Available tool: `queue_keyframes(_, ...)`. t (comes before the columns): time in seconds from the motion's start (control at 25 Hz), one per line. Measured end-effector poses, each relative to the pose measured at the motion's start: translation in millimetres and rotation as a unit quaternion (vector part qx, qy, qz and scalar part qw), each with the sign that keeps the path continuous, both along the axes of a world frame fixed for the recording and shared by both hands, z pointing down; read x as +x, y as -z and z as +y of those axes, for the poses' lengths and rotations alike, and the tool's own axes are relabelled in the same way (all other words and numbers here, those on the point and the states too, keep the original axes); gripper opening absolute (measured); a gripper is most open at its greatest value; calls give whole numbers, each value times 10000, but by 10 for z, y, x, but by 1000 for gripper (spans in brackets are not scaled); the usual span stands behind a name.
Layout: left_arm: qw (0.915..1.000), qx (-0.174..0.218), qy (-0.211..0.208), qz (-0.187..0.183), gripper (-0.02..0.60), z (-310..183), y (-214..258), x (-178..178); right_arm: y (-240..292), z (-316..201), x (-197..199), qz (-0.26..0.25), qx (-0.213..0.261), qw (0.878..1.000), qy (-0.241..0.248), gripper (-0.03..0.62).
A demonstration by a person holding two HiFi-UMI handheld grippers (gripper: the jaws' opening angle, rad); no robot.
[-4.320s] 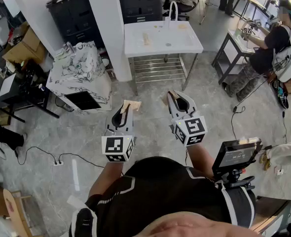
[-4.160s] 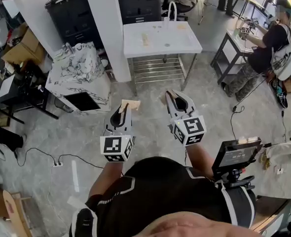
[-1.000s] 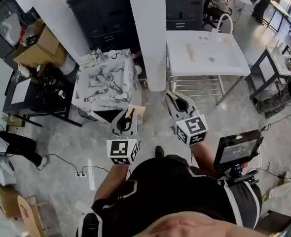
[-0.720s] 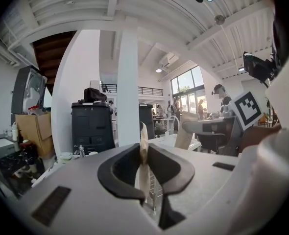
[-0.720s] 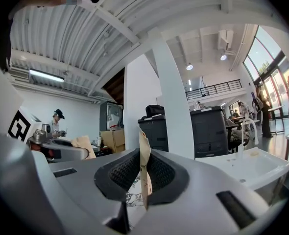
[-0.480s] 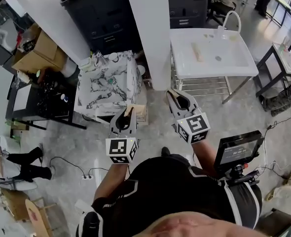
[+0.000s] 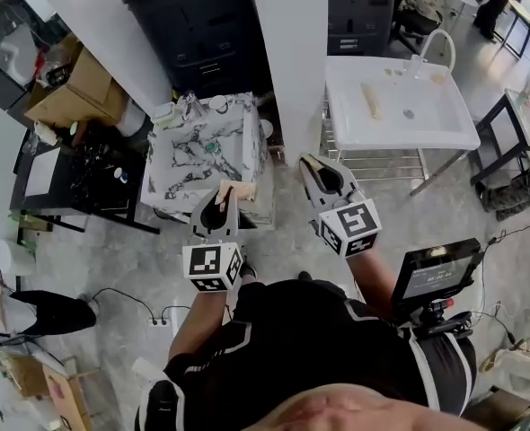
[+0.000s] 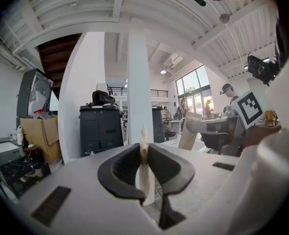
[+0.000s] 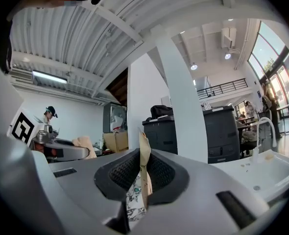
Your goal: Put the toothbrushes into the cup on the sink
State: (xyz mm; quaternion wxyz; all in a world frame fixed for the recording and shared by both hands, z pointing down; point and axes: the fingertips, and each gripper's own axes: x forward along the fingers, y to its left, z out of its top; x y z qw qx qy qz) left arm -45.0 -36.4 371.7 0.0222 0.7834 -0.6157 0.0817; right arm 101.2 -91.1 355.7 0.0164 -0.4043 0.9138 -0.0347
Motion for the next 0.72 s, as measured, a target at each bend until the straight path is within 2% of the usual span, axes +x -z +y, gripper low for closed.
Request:
queue_keyframes(0.32,9998,90,-116,149,54,-444,-53,-608,46,-422,-599,147,131,9997,-109,49)
queue_keyframes(0.52,9996,110,-266,74,54,-790,-26,-1025,91,-698,-992,114,138,9996,-213,49)
queue_keyframes(0.72,9991,144,-369,154,54,-1132,-52,-1381,73,-1032,-1337,139,131,9991,-370,49)
